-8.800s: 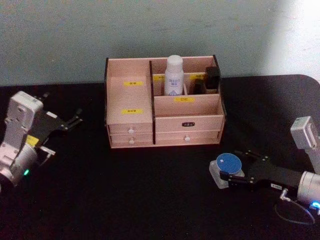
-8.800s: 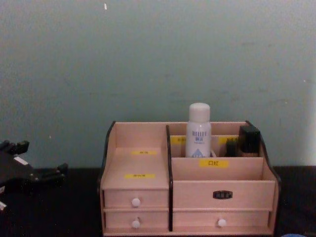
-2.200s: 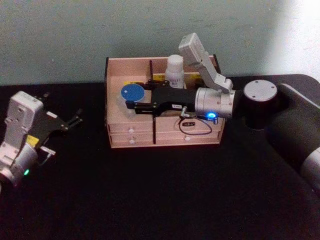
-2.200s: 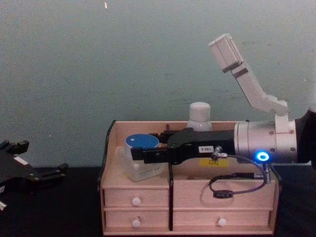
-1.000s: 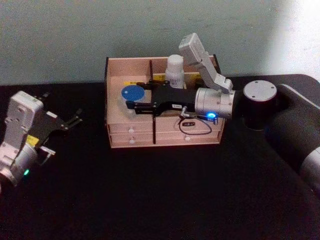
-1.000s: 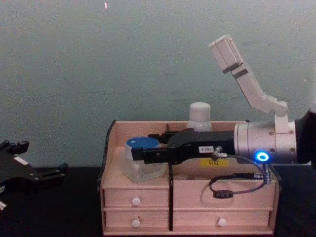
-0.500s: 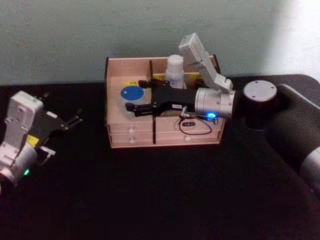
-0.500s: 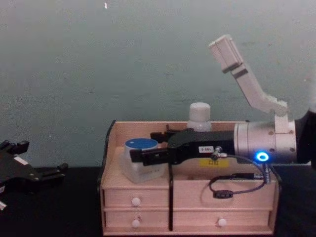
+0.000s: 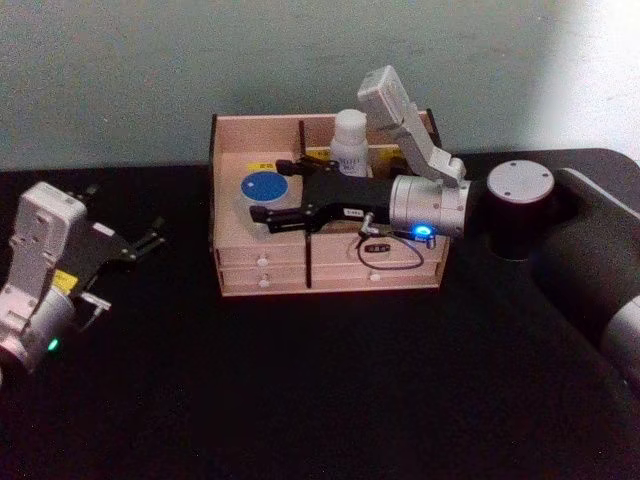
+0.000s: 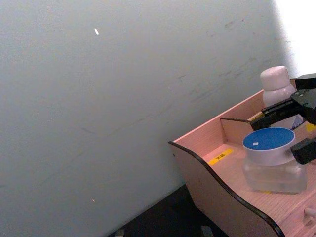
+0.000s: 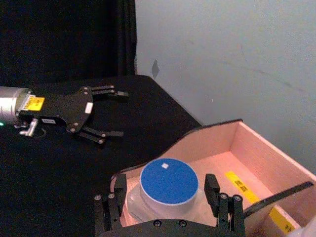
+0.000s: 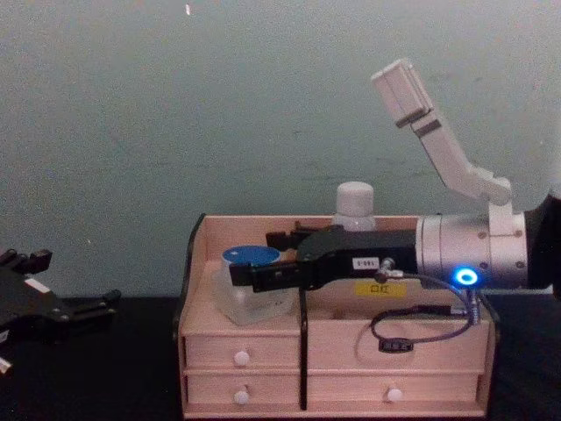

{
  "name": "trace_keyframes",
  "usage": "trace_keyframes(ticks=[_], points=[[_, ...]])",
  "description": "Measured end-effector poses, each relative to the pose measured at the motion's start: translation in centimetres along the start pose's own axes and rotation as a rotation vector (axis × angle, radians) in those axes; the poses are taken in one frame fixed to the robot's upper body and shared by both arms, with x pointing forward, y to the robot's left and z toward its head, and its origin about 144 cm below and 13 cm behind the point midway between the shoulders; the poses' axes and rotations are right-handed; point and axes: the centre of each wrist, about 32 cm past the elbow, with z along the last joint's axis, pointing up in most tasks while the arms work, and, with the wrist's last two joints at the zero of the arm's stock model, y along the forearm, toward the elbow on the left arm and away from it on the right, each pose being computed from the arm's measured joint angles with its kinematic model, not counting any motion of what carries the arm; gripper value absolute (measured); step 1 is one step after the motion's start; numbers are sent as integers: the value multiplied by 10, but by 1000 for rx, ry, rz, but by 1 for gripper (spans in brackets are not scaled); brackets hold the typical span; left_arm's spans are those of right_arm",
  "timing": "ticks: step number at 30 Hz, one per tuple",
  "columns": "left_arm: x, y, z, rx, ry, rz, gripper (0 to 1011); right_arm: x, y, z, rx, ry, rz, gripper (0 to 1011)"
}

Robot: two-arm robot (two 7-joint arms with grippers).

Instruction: Pick up the facial cleanser and watermelon frost from the table and place them into the tiered storage box.

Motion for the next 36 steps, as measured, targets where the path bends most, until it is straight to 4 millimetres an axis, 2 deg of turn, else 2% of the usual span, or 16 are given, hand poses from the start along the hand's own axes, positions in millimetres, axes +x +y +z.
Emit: trace_keyframes(ticks=[8, 16, 25, 31, 36], points=[[0, 0, 0, 0, 0, 0, 1001, -7, -9, 8, 51, -51, 5, 1002], [0, 0, 0, 0, 0, 0, 1001, -25, -37, 9, 107, -78, -6, 1002], [0, 0, 0, 0, 0, 0, 1001, -51, -99, -10, 132, -90, -69, 1002], [0, 0, 0, 0, 0, 0, 1001, -73, -147, -20, 106, -103, -208, 1002], [0, 0, 0, 0, 0, 0, 1001, -90, -168, -25, 76, -107, -341, 1003]])
